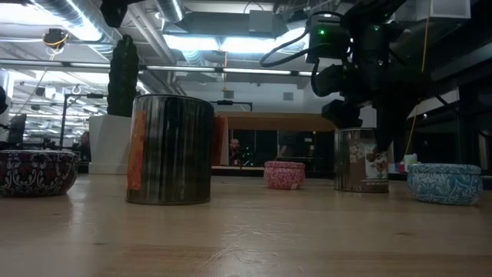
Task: Pick & Place candle stick holders
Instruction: Put the top right silver scented candle on the shelf
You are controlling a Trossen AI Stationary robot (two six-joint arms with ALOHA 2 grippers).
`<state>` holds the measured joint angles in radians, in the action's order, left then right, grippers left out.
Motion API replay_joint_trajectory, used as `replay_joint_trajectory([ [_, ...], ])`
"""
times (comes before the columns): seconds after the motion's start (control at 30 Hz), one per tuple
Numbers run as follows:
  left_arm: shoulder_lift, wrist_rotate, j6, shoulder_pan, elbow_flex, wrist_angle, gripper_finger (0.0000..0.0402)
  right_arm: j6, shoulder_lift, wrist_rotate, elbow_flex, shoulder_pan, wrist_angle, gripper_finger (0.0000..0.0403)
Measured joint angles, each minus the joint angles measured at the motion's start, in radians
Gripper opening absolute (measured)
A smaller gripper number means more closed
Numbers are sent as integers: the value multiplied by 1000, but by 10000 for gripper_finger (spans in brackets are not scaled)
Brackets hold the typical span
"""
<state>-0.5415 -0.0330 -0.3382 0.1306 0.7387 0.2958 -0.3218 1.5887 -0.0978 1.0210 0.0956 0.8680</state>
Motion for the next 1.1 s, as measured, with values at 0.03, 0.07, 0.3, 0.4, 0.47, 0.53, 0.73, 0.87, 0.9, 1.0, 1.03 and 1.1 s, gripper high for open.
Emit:
replay_joint_trajectory([
  [0.03,0,0,0,0,0,0,181,0,0,0,0,0,0,387],
  [0.07,0,0,0,0,0,0,181,0,0,0,0,0,0,385],
  [0.3,0,-3,0,0,0,0,180,1,-1,1,0,0,-3,361],
  [0.4,0,-3,-5,0,0,0,180,2,-1,3,0,0,-7,358],
  [0.47,0,-3,-8,0,0,0,180,7,-1,18,0,0,-7,358],
  [0.53,0,-3,-8,0,0,0,180,8,-1,20,0,0,-6,358],
  [0.73,0,-3,-8,0,0,0,180,25,-2,25,1,0,-6,357],
  [0.87,0,-3,-18,0,0,0,180,48,-2,27,1,0,-6,356],
  [0.9,0,-3,-19,0,0,0,180,53,-2,27,1,0,-5,356],
  [1.0,0,-3,-19,0,0,0,180,73,-2,27,1,0,-6,356],
  [1.03,0,-3,-19,0,0,0,180,81,-2,27,1,0,-6,356],
  [1.1,0,-3,-19,0,0,0,180,97,-2,27,2,0,-5,356],
])
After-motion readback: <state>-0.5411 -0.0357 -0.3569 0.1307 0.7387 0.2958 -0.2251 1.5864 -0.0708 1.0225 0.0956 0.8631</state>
